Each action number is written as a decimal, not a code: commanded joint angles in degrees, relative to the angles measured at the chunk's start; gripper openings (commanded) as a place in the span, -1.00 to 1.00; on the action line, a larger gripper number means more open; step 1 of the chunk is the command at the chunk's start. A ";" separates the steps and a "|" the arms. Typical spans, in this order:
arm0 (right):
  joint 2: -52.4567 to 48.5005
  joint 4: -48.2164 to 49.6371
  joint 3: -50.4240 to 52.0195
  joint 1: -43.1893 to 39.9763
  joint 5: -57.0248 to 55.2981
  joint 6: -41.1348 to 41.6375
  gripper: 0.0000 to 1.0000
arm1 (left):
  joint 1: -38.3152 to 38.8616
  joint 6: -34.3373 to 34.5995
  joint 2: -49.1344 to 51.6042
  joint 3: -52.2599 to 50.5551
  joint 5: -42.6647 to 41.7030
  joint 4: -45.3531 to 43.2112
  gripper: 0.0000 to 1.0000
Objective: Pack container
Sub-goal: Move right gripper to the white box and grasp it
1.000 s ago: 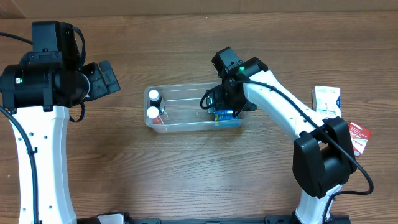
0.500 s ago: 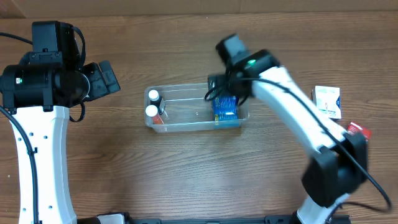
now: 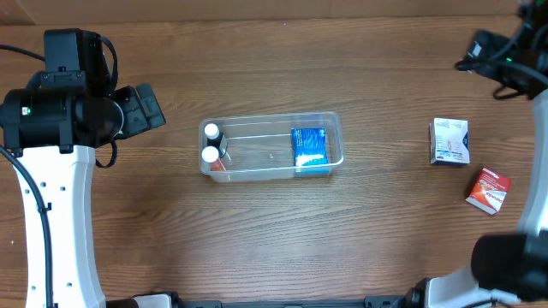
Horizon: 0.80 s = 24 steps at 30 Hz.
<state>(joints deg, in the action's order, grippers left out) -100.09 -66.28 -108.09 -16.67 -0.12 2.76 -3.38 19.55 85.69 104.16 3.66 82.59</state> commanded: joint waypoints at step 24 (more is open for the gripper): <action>-19.71 1.27 9.51 -3.06 -2.60 -18.27 1.00 | -0.09 -0.46 0.46 -0.57 -0.09 -3.67 1.00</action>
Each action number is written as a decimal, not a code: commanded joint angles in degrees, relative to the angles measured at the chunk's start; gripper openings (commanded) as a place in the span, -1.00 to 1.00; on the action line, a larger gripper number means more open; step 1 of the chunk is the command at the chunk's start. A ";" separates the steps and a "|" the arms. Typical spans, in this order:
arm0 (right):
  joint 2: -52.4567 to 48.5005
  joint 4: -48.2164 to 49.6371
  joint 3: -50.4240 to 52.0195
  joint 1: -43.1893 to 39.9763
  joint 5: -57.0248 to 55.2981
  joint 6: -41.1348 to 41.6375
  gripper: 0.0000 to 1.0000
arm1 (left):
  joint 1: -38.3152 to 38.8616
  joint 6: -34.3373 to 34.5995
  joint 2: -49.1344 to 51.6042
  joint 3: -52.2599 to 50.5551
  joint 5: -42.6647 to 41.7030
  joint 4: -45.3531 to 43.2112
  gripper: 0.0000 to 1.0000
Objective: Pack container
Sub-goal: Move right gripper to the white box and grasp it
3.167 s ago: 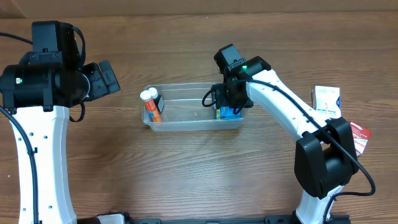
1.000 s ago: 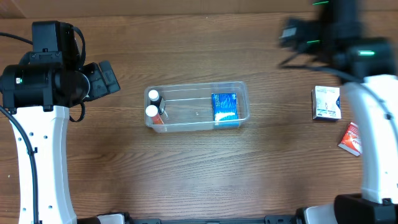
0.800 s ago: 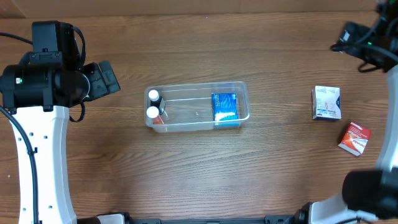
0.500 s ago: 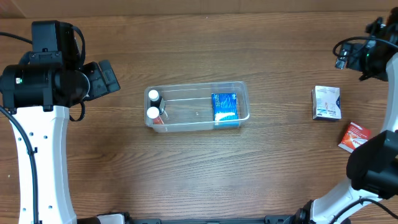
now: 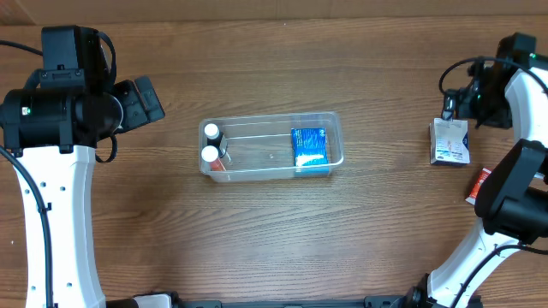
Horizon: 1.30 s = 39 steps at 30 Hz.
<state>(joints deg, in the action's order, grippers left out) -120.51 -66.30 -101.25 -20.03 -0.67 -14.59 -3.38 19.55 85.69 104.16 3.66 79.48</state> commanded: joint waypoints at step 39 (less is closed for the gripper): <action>0.70 3.58 11.32 0.90 0.76 -2.99 0.72 | -0.09 -0.74 0.46 -0.57 -0.09 -1.60 1.00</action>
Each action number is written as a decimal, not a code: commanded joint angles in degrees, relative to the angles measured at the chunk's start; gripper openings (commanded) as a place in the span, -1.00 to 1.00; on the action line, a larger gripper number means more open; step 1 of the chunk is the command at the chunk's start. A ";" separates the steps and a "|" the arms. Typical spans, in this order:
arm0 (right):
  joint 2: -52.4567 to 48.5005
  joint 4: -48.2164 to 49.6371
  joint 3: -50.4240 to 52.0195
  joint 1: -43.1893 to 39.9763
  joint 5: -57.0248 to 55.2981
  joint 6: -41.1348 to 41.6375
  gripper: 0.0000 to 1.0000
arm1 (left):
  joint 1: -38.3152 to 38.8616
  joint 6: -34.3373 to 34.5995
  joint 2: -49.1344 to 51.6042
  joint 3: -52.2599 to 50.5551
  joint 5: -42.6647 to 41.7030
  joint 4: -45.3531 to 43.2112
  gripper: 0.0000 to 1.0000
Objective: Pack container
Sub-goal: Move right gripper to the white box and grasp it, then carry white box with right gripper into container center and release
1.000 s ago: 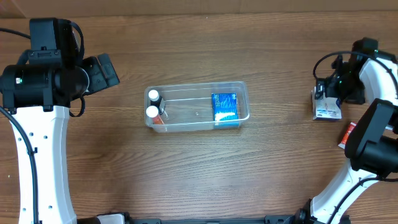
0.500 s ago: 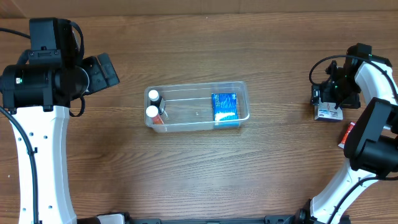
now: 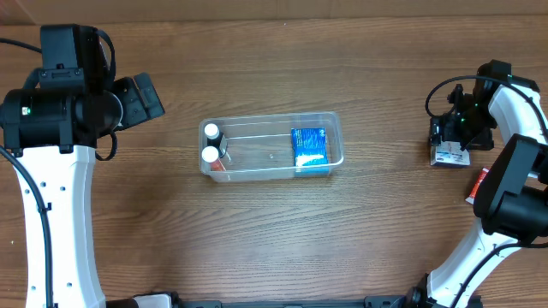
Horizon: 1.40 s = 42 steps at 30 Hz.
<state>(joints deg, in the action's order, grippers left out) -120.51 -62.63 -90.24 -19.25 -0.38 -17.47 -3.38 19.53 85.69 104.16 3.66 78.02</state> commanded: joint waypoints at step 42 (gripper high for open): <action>26.40 -5.53 -3.58 24.96 2.47 12.24 0.46 | -0.09 -0.90 0.46 -0.57 -0.13 -0.04 0.99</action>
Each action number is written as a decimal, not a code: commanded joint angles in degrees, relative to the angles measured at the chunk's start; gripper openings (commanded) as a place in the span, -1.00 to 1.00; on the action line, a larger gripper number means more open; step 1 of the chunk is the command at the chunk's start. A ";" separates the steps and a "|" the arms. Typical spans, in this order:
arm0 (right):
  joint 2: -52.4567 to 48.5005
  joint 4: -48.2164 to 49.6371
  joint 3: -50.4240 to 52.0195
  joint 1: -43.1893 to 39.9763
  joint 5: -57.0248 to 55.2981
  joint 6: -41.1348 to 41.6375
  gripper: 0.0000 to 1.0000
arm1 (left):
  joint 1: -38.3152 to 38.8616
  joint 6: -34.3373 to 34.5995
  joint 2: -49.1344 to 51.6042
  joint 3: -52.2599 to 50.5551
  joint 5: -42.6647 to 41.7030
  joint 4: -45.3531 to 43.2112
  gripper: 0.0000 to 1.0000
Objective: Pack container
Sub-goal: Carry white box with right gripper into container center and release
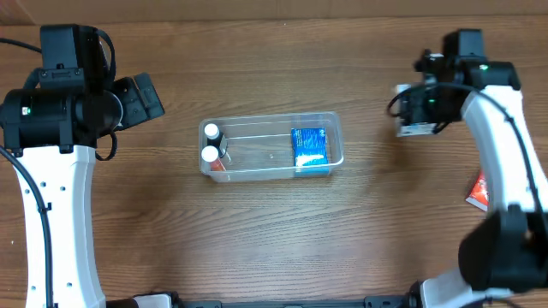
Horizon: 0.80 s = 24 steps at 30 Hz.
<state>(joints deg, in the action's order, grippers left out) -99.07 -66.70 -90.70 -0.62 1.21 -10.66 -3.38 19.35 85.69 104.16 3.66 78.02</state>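
A clear plastic container [336, 128] sits at the table's middle. Inside it a blue box [309, 147] lies at the right end and two white-capped bottles [211, 144] stand at the left end. My right gripper [417, 118] hovers to the right of the container, shut on a white box [415, 130] whose lower edge peeks out beneath it. A red box [477, 190] lies at the far right, partly hidden behind the right arm. My left gripper [145, 98] is held at the far left, away from the container; its jaws cannot be made out.
The wooden table [274, 239] carries nothing else. The left arm's white link [56, 222] runs down the left side, and the right arm's white link [505, 145] crosses the right side above the red box.
My right gripper, which was down on the white box at the far right, now holds it and has moved left toward the container. The left arm has not moved.
The white and red boxes lay at the far right with my right gripper up near the back corner. Then the gripper stood just above the white box, then on it. Now the white box is off its spot and held closer to the container.
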 commanded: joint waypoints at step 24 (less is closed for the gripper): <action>-7.56 4.98 -4.17 39.21 -0.46 38.82 0.48 | -0.09 -1.60 0.46 -0.57 -0.09 1.42 1.00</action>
<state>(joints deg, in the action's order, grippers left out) -103.68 -62.46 -94.72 37.69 1.45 25.45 -3.38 19.11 85.69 104.16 3.66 79.33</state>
